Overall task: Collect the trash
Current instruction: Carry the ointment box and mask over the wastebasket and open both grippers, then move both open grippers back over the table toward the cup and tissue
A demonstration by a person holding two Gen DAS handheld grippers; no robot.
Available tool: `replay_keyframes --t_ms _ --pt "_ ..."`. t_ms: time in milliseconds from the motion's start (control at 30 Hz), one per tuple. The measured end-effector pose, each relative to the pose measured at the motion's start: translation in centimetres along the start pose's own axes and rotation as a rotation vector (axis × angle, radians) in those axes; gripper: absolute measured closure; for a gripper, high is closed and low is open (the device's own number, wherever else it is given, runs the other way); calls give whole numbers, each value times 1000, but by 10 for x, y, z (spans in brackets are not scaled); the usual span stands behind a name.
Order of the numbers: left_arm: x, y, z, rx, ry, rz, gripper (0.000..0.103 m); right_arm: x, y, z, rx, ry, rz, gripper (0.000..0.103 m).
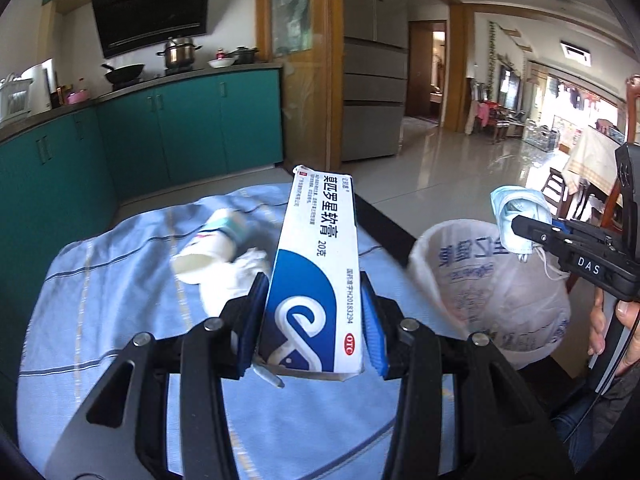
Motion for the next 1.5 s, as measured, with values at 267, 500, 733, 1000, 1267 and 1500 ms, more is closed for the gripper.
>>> replay_keyframes --t_ms 267,500,733,1000,1267,1500 --pt "16 -31 87 -118 -42 -10 58 -27 31 69 -146 -165 9 79" --pt "25 -72 157 -185 -108 -61 58 -33 30 77 -162 -182 3 79" --pt "21 -87 177 -171 -131 -72 36 -38 16 84 -178 -184 -65 76" --pt "23 -86 135 -80 -79 -91 31 -36 4 79 -217 -171 -79 33" --pt "27 -69 16 115 29 -76 21 -31 -6 54 -163 -119 -90 26" --pt "14 -60 -107 247 174 -110 17 -8 -29 -11 87 -13 -109 19"
Point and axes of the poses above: each gripper's, at about its wrist camera, not at the fingertips, and y roughly against the way its jaws point, z to its right, x to its top, the point moved 3 cm from there along -y, roughly the way its jaws point, and after that the axes turned 5 degrees about -z, right-handed, at the moved point
